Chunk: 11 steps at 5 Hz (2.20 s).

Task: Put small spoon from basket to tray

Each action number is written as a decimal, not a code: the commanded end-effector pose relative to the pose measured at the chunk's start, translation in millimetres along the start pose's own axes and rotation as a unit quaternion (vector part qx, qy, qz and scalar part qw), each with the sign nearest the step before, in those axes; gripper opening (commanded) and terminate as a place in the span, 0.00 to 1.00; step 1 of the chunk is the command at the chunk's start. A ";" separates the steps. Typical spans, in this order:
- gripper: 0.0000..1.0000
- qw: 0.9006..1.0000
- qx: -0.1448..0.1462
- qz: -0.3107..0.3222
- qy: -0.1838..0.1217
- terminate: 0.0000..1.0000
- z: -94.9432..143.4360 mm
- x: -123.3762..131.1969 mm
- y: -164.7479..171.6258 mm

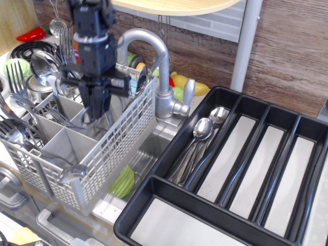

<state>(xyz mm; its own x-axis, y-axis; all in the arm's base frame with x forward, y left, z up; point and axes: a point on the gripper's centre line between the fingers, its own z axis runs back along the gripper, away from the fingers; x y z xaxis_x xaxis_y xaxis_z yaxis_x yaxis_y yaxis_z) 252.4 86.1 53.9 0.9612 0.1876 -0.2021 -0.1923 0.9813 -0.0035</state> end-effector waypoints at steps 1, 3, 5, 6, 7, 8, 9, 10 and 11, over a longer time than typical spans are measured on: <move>0.00 0.999 0.022 0.034 0.029 0.00 56.7 -3.3 -18.5; 0.00 0.979 -0.085 0.095 0.162 0.00 73.8 -8.5 -55.2; 0.00 0.957 -0.158 0.144 0.197 0.00 72.6 -13.7 -84.3; 0.00 0.949 -0.166 0.152 0.220 0.00 85.1 -9.8 -93.9; 0.00 0.950 -0.130 0.168 0.228 0.00 110.0 -10.3 -107.7; 0.00 0.946 -0.142 0.176 0.230 0.00 98.1 -2.6 -116.5; 0.00 0.944 -0.172 0.154 0.234 0.00 75.0 16.4 -115.1; 0.00 0.944 -0.196 0.140 0.223 0.00 50.3 35.9 -107.7; 0.00 0.942 -0.224 0.110 0.226 0.00 30.4 48.3 -105.7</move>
<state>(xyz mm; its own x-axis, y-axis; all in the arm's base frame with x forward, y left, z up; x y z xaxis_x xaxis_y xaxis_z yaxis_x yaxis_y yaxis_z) 321.4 -11.4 54.8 0.6906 0.2332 -0.6846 -0.5549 0.7780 -0.2948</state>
